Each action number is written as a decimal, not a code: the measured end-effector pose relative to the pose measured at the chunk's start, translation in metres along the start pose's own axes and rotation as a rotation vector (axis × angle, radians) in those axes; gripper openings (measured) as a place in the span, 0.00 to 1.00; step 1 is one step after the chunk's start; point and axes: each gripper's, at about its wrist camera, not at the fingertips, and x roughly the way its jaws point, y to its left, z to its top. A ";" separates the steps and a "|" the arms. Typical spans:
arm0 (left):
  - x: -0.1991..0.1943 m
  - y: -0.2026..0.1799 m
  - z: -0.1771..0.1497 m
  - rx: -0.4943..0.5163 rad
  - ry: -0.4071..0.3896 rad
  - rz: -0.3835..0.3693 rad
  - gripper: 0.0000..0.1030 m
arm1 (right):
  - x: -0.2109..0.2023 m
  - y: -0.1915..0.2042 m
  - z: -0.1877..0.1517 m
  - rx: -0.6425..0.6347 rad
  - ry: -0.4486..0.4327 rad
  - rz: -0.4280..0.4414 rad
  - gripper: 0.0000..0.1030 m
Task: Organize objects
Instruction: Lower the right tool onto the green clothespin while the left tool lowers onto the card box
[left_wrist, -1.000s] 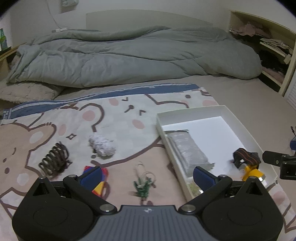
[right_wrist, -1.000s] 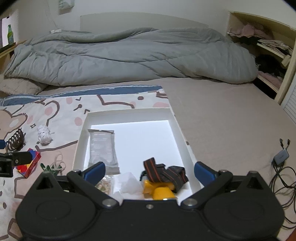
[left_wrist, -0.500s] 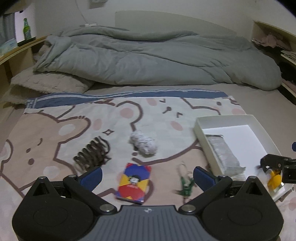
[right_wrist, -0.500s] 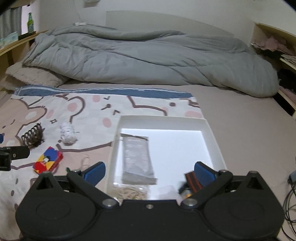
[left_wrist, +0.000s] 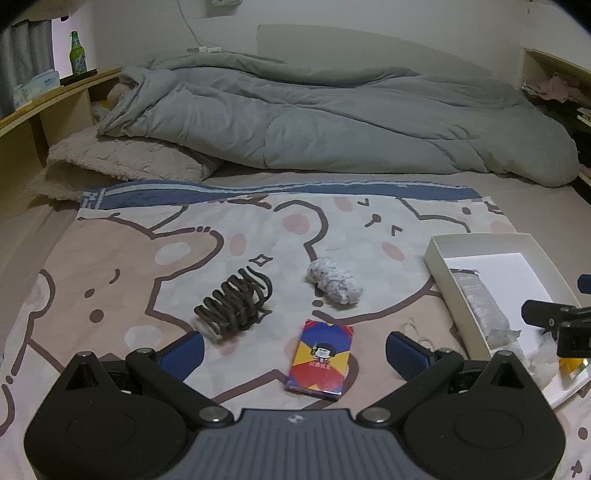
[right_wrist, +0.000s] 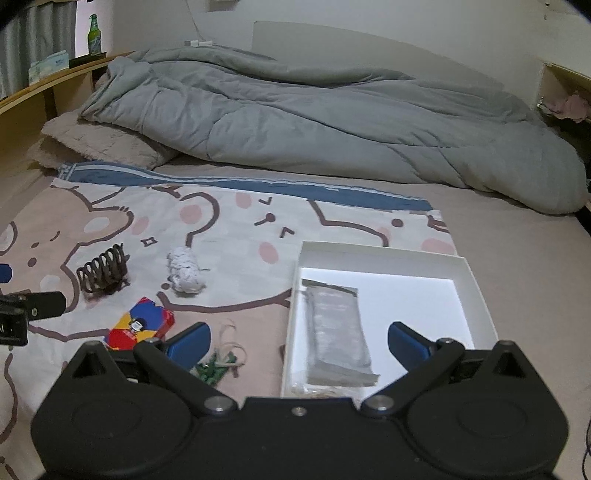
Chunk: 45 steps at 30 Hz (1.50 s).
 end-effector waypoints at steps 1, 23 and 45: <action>0.000 0.002 0.000 0.000 -0.001 -0.002 1.00 | 0.001 0.002 0.001 0.001 0.000 0.003 1.00; 0.055 0.012 -0.007 0.029 0.062 -0.015 0.74 | 0.058 0.027 0.002 0.187 0.175 0.163 0.55; 0.131 -0.012 -0.027 0.141 0.215 -0.069 0.69 | 0.125 0.059 -0.016 0.074 0.373 0.215 0.45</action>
